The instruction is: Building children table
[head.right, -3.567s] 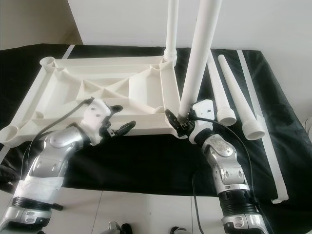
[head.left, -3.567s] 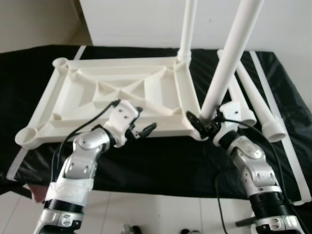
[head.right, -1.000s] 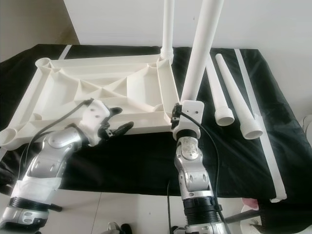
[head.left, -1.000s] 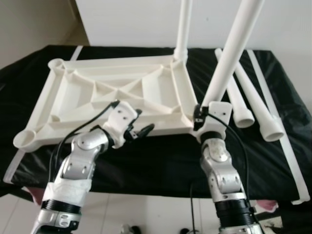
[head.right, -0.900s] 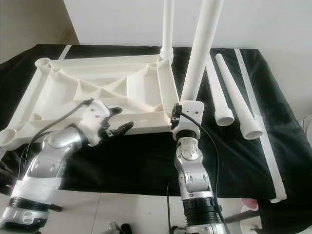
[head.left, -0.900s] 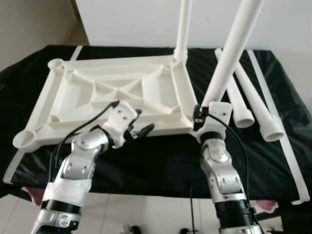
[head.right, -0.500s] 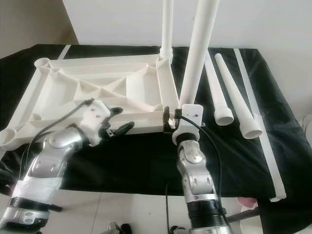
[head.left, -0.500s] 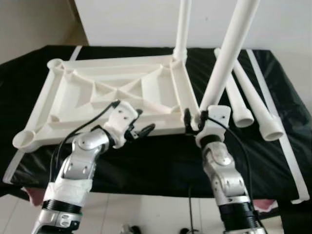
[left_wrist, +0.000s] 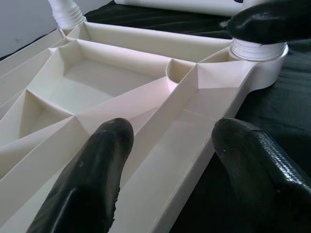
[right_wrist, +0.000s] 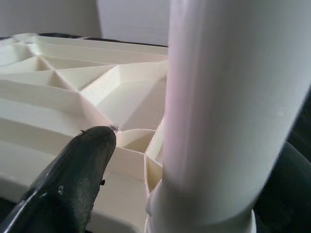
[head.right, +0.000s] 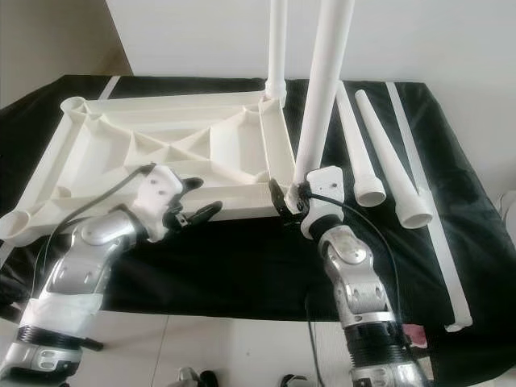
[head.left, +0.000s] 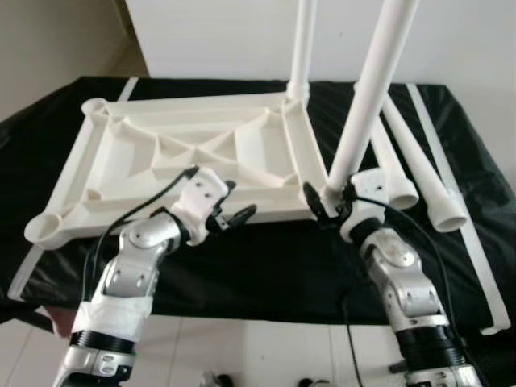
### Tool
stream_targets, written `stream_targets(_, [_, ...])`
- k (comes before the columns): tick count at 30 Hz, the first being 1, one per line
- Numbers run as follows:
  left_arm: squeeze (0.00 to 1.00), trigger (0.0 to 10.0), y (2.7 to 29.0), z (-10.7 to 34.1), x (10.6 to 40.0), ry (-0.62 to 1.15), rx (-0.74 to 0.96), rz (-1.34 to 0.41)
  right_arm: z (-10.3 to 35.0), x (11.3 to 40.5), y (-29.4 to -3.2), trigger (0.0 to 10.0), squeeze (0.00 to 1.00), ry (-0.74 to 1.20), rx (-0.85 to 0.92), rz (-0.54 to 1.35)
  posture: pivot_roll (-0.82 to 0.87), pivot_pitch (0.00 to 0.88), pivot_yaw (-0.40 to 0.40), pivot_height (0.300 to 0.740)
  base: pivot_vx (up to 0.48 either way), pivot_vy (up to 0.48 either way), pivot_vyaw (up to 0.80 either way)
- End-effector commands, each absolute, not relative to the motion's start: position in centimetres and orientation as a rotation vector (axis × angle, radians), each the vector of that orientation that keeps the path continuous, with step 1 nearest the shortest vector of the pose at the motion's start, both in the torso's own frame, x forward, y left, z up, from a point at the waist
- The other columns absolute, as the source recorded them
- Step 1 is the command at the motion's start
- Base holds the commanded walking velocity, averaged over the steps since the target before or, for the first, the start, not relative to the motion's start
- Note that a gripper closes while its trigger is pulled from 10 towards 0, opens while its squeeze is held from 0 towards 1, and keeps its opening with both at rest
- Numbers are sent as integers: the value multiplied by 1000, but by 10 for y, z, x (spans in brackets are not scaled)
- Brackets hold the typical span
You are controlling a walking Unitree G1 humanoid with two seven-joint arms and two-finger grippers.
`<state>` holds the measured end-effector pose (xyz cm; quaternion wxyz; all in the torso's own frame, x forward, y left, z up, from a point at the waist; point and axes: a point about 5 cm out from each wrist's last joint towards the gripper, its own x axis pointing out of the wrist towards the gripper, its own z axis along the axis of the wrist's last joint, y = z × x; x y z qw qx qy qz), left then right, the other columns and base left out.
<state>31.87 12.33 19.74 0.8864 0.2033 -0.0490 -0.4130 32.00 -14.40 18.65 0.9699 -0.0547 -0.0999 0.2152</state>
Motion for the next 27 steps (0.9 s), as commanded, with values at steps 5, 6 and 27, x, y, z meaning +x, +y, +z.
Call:
stream_targets(5, [0,10000,124,200,322,-124,415,-803,185,331,-155,0,0,-175,-156,510,-70,140,25,740,0,0,0])
stream_targets(6, [0,10000,124,200,322,-124,416,-802,183,331,-156,0,0,-158,-159,503,-69,141,25,740,0,0,0])
stream_targets(27, [0,10000,123,200,322,-120,371,-815,171,319,-140,10000,0,-117,-34,62,-84,156,28,740,0,0,0])
